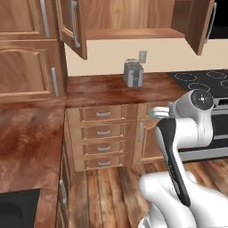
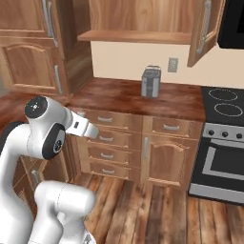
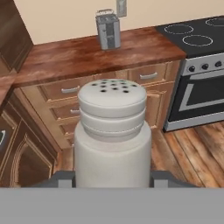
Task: Move the shaker and shaker from the cabinet to the dining counter.
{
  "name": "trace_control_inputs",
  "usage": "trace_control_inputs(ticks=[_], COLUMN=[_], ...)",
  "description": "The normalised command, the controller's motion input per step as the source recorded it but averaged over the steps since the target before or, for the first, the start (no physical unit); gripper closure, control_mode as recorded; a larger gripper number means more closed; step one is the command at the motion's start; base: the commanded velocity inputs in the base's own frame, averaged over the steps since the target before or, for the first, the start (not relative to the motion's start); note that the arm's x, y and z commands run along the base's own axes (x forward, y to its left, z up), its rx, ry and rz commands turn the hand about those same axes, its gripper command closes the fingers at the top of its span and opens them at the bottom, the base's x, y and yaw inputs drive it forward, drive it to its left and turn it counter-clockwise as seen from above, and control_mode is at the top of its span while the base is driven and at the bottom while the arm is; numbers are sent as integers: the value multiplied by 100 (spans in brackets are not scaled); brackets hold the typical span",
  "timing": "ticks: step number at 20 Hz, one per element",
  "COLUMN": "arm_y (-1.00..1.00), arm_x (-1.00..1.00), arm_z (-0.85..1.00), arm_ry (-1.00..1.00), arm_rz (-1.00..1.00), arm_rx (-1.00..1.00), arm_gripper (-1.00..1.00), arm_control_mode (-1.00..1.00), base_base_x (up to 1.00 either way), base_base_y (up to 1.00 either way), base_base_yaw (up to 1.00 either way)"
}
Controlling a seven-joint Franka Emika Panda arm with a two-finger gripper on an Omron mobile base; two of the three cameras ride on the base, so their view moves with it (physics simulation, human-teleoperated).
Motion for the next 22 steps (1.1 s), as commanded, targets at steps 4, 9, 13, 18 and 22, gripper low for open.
trace_control_inputs(ticks=[4,9,13,18,22], arm_y=[0,0,0,0,0], arm_x=[0,0,0,0,0], arm_z=[0,0,0,0,0], arm_ry=[0,0,0,0,0], arm_rz=[0,0,0,0,0], arm_rx=[0,0,0,0,0], arm_gripper=[100,100,100,100,100], arm_control_mode=[100,100,100,100,100], base_base_x=[-75,-74,-73,-76,-78], base_base_y=[0,0,0,0,0], base_base_yaw=[-10,-9,-8,-7,-5])
